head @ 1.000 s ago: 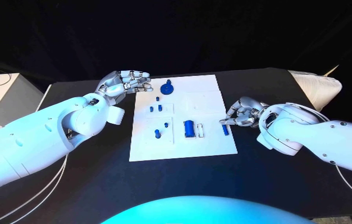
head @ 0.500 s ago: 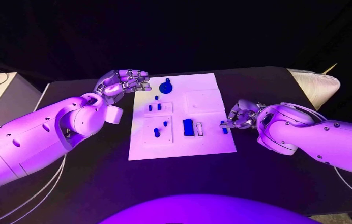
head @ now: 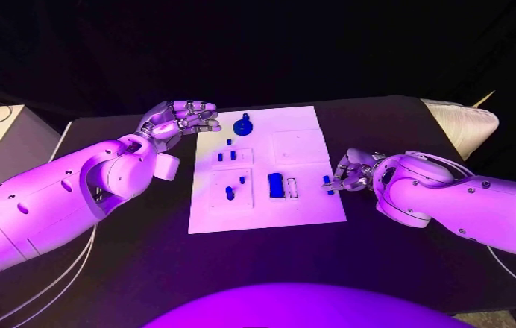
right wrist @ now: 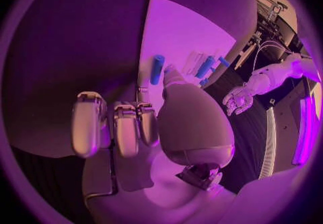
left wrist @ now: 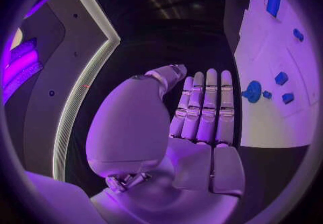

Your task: Assemble the parts on the task board

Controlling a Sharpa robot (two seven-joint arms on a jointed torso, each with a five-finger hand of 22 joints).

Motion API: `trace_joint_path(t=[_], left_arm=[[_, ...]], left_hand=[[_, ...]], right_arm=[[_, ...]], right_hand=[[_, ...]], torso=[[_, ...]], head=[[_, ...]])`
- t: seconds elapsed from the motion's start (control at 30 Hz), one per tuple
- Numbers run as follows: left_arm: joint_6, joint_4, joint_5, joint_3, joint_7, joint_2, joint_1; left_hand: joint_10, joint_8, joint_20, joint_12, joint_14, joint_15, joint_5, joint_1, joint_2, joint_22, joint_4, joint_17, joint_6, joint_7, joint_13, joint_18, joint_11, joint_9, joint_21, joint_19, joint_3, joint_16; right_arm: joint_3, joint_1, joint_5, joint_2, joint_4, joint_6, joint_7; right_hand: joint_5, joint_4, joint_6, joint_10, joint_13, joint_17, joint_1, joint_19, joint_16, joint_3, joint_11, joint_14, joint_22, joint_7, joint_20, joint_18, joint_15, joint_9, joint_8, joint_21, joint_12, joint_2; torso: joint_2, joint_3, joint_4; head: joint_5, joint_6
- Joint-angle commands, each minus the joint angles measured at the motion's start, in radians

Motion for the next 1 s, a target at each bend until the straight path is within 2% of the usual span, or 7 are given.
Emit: trace_joint_path(t=[0.03, 0.13, 0.2, 0.37, 0.43, 0.73, 1.0], left_arm=[[0.012, 0.002, 0.004, 0.001, 0.007, 0.001, -0.001], [0.012, 0.002, 0.004, 0.001, 0.007, 0.002, -0.001], [0.012, 0.002, 0.004, 0.001, 0.007, 0.002, -0.001], [0.012, 0.002, 0.004, 0.001, 0.007, 0.001, -0.001], [0.012, 0.002, 0.004, 0.001, 0.007, 0.001, -0.001], [0.012, 0.002, 0.004, 0.001, 0.006, 0.000, -0.001], [0.012, 0.003, 0.004, 0.001, 0.006, -0.001, -0.001]], left_hand=[[0.002, -0.003, 0.003, -0.004, 0.007, -0.003, 0.004, 0.002, 0.006, -0.001, 0.004, 0.001, -0.001, 0.005, 0.000, 0.004, 0.006, -0.001, -0.007, 0.007, 0.000, -0.006], [0.002, -0.003, 0.003, -0.004, 0.007, -0.003, 0.004, 0.002, 0.006, -0.001, 0.004, 0.001, -0.001, 0.005, 0.000, 0.004, 0.006, -0.001, -0.007, 0.007, 0.000, -0.006], [0.002, -0.003, 0.003, -0.004, 0.007, -0.003, 0.004, 0.002, 0.006, -0.001, 0.004, 0.001, -0.001, 0.005, 0.000, 0.004, 0.006, -0.001, -0.007, 0.007, 0.000, -0.006], [0.002, -0.003, 0.003, -0.004, 0.007, -0.003, 0.004, 0.002, 0.006, -0.001, 0.004, 0.001, -0.001, 0.005, 0.000, 0.004, 0.006, -0.001, -0.007, 0.007, 0.000, -0.006], [0.002, -0.003, 0.003, -0.004, 0.007, -0.003, 0.004, 0.002, 0.006, -0.001, 0.004, 0.001, -0.001, 0.005, 0.000, 0.004, 0.006, -0.001, -0.007, 0.007, 0.000, -0.006], [0.002, -0.003, 0.003, -0.004, 0.008, -0.003, 0.004, 0.001, 0.006, -0.002, 0.005, 0.002, -0.001, 0.005, 0.000, 0.004, 0.006, -0.001, -0.009, 0.007, 0.000, -0.008], [0.002, -0.003, 0.003, -0.004, 0.008, -0.003, 0.004, 0.001, 0.006, -0.002, 0.005, 0.002, -0.001, 0.005, 0.000, 0.004, 0.006, -0.001, -0.009, 0.007, 0.000, -0.008]], right_arm=[[-0.004, -0.012, -0.039, 0.011, -0.003, 0.008, -0.017], [-0.004, -0.015, -0.047, 0.017, -0.004, -0.007, -0.016], [-0.005, -0.017, -0.050, 0.021, -0.004, -0.015, -0.016], [-0.005, -0.018, -0.054, 0.025, -0.004, -0.025, -0.017], [-0.005, -0.018, -0.055, 0.026, -0.005, -0.018, -0.020], [-0.005, -0.019, -0.060, 0.031, -0.007, 0.006, -0.034], [-0.004, -0.018, -0.041, 0.026, 0.017, -0.045, -0.022]], right_hand=[[0.008, -0.002, 0.000, 0.088, 0.242, 0.263, 0.025, 0.070, 0.004, 0.020, -0.008, 0.104, 0.179, -0.001, -0.006, -0.019, -0.007, -0.001, -0.008, 0.001, -0.002, -0.003], [0.015, -0.005, -0.002, 0.088, 0.243, 0.263, 0.056, 0.070, 0.004, 0.040, -0.008, 0.104, 0.179, -0.001, -0.007, -0.019, -0.008, 0.001, -0.011, 0.001, -0.001, 0.005], [0.011, -0.008, -0.005, 0.088, 0.242, 0.263, 0.113, 0.070, 0.004, 0.090, -0.010, 0.104, 0.180, -0.003, -0.009, -0.019, -0.010, 0.000, -0.018, 0.002, -0.003, 0.013], [0.124, -0.013, -0.004, 0.088, 0.243, 0.263, 0.172, 0.071, 0.004, 0.171, -0.013, 0.104, 0.183, -0.006, -0.011, -0.020, -0.012, -0.003, -0.031, 0.003, -0.002, 0.004], [0.158, -0.015, -0.002, 0.087, 0.243, 0.263, 0.187, 0.071, 0.004, 0.216, -0.013, 0.104, 0.183, -0.006, -0.012, -0.020, -0.013, -0.004, -0.035, 0.003, -0.004, -0.010], [0.216, -0.021, 0.005, 0.085, 0.241, 0.263, 0.173, 0.071, 0.004, 0.336, -0.012, 0.104, 0.184, -0.004, -0.012, -0.020, -0.012, 0.002, -0.039, -0.002, -0.008, -0.069], [0.251, -0.020, 0.009, 0.088, 0.243, 0.263, 0.134, 0.072, 0.004, 0.388, -0.012, 0.104, 0.187, -0.004, -0.012, -0.020, -0.012, 0.011, -0.035, 0.002, -0.004, -0.096]], torso=[[0.000, 0.0012, -0.0007], [0.000, 0.0009, 0.0006], [0.000, 0.0006, 0.0011], [0.000, -0.0002, 0.0003], [0.000, -0.0004, -0.0002], [-0.001, -0.0011, -0.0003], [0.000, -0.0007, -0.0004]], head=[[0.001, -0.001], [0.001, -0.002], [0.000, -0.002], [0.001, -0.003], [0.002, -0.004], [0.002, -0.004], [0.001, -0.002]])
